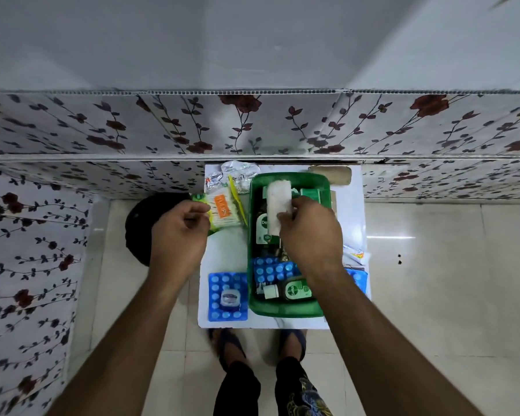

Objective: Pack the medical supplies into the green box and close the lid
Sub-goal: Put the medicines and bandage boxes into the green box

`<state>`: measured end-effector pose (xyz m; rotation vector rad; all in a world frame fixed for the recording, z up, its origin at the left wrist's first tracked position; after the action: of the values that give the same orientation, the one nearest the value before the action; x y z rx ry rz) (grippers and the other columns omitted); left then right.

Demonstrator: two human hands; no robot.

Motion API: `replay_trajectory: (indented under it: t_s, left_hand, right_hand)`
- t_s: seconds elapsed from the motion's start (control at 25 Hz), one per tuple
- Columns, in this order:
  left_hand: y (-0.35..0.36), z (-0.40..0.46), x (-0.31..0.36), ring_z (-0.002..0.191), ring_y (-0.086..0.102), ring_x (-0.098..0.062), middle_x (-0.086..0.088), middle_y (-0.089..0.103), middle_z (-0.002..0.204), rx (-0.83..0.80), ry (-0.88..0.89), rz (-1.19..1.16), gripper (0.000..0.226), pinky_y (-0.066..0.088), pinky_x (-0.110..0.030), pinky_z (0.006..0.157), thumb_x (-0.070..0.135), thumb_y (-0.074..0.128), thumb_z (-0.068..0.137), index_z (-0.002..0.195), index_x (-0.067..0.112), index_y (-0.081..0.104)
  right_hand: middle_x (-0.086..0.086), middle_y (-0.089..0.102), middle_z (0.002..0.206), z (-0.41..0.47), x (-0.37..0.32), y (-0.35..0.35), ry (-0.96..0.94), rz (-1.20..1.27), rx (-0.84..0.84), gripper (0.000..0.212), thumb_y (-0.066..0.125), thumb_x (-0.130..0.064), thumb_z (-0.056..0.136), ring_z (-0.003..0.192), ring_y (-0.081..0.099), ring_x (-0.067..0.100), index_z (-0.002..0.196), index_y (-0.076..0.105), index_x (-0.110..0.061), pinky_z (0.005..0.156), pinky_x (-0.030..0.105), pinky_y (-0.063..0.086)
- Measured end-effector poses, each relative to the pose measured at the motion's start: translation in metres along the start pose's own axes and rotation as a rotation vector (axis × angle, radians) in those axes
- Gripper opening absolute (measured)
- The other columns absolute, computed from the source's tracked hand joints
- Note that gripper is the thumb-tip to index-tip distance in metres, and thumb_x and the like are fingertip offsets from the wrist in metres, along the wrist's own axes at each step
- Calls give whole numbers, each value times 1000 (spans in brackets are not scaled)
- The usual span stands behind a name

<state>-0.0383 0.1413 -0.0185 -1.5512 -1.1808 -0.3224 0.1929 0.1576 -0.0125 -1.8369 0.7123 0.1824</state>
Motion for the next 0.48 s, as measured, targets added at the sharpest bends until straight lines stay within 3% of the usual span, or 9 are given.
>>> replay_trajectory:
  t_s: [0.12,0.2,0.28,0.36,0.48]
  left_hand:
    - [1,3,-18,80,69,-18,6,71,84,-27,13,-14,16,57,-40,79,11,60,87,91,23,70]
    - [1,4,-22,82,69,-17,5,71,85,-37,19,-28,17,55,-31,76,10,60,87,90,24,69]
    - [1,3,-24,82,68,-14,5,70,86,-46,21,-13,17,50,-22,70,10,60,88,91,23,69]
    - [-1,3,-23,80,68,-14,5,70,85,-52,18,-19,17,49,-21,70,9,60,88,91,23,69]
    - [-8,1,-22,77,67,-8,5,70,83,-44,49,-2,17,50,-18,73,8,62,86,90,23,68]
  right_hand:
    - [11,69,103,6,-11,15,-93,-248,16,23,60,-17,87,92,68,33,110,58,-11,64,31,41]
    - [14,64,110,4,-14,19,-144,-302,30,31,61,-12,87,91,68,34,117,55,-10,64,31,40]
    - [15,63,109,4,-13,24,-165,-303,13,31,59,-7,86,89,68,34,117,56,-11,64,31,41]
    - [15,65,107,2,-14,22,-183,-276,0,30,57,-7,86,90,67,34,115,59,-11,65,31,42]
    - [9,70,102,-7,-9,-10,-172,-95,123,28,58,-20,89,86,68,30,116,64,-16,71,32,52]
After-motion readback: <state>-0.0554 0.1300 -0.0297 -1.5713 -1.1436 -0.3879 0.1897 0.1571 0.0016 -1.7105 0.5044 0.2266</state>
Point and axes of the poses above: each hand's wrist, its own z-axis towards the middle knuckle, its own y-axis out of the palm, x = y × z, the point moved 7 cm from there along z, towards the middle knuckle
